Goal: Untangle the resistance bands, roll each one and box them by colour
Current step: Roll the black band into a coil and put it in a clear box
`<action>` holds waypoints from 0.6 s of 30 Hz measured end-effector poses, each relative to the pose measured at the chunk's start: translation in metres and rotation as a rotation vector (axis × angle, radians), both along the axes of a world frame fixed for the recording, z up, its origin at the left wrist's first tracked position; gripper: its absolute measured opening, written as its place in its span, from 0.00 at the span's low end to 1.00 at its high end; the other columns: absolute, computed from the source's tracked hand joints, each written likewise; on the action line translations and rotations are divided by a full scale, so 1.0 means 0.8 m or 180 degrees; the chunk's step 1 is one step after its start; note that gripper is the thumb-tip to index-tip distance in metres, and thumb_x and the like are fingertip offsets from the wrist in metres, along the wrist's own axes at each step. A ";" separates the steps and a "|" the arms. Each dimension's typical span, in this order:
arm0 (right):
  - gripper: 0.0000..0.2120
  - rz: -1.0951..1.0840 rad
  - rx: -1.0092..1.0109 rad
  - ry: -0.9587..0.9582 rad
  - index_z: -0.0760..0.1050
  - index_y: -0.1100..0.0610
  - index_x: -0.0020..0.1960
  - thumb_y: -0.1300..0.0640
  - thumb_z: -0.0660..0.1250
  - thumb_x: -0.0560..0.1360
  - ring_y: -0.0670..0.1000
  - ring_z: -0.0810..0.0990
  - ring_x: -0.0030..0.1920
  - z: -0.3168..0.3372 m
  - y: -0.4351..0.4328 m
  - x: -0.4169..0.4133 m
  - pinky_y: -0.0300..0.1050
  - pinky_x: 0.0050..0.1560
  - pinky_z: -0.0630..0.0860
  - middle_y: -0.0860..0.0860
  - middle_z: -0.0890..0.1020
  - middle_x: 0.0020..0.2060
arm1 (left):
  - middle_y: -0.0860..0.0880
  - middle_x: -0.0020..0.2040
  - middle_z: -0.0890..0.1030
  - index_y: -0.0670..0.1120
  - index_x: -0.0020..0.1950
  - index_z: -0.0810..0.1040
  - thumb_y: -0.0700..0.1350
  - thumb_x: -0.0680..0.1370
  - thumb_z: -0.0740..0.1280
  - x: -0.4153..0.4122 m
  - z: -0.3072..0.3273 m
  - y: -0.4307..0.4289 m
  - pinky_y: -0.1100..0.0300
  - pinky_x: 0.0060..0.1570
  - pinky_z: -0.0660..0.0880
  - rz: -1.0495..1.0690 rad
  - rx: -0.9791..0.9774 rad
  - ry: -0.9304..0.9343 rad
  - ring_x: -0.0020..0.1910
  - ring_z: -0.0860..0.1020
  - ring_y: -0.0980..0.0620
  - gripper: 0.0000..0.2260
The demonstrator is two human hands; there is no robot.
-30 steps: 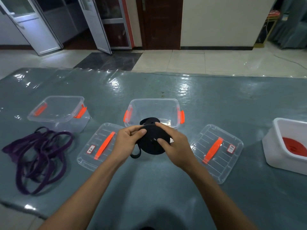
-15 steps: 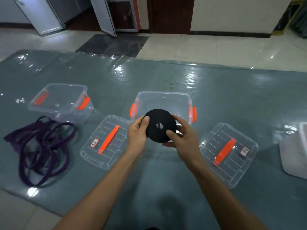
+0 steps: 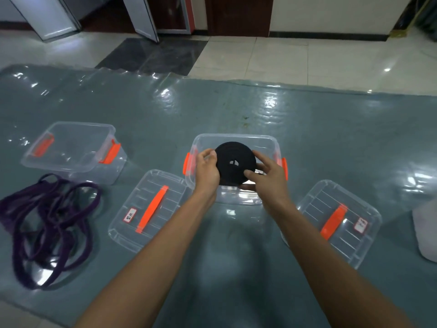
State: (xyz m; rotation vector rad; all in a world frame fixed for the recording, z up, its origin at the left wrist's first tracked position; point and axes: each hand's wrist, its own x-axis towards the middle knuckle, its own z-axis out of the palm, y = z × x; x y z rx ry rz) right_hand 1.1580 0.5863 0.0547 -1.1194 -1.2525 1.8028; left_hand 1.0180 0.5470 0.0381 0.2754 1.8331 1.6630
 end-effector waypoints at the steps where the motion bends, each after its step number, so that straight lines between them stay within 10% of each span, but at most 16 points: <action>1: 0.29 -0.0036 -0.0120 -0.0007 0.74 0.54 0.71 0.75 0.66 0.75 0.57 0.87 0.46 -0.004 0.007 -0.004 0.55 0.42 0.85 0.60 0.81 0.58 | 0.42 0.61 0.80 0.43 0.65 0.73 0.46 0.85 0.59 -0.003 -0.007 0.008 0.45 0.62 0.77 -0.0003 -0.0113 0.0046 0.61 0.79 0.43 0.12; 12: 0.24 -0.0051 -0.0993 -0.0538 0.72 0.59 0.65 0.78 0.65 0.74 0.68 0.83 0.50 -0.049 0.084 -0.047 0.58 0.39 0.84 0.69 0.79 0.57 | 0.43 0.48 0.86 0.43 0.51 0.87 0.36 0.77 0.60 -0.066 -0.042 0.057 0.50 0.51 0.80 -0.1306 -0.1388 0.1056 0.50 0.82 0.40 0.15; 18: 0.25 0.0307 -0.1091 -0.1352 0.72 0.59 0.64 0.79 0.64 0.73 0.72 0.81 0.51 -0.082 0.103 -0.075 0.62 0.35 0.83 0.66 0.75 0.62 | 0.36 0.44 0.81 0.43 0.36 0.74 0.37 0.77 0.62 -0.087 -0.071 0.063 0.56 0.35 0.65 -0.1978 -0.2118 0.1296 0.46 0.79 0.38 0.10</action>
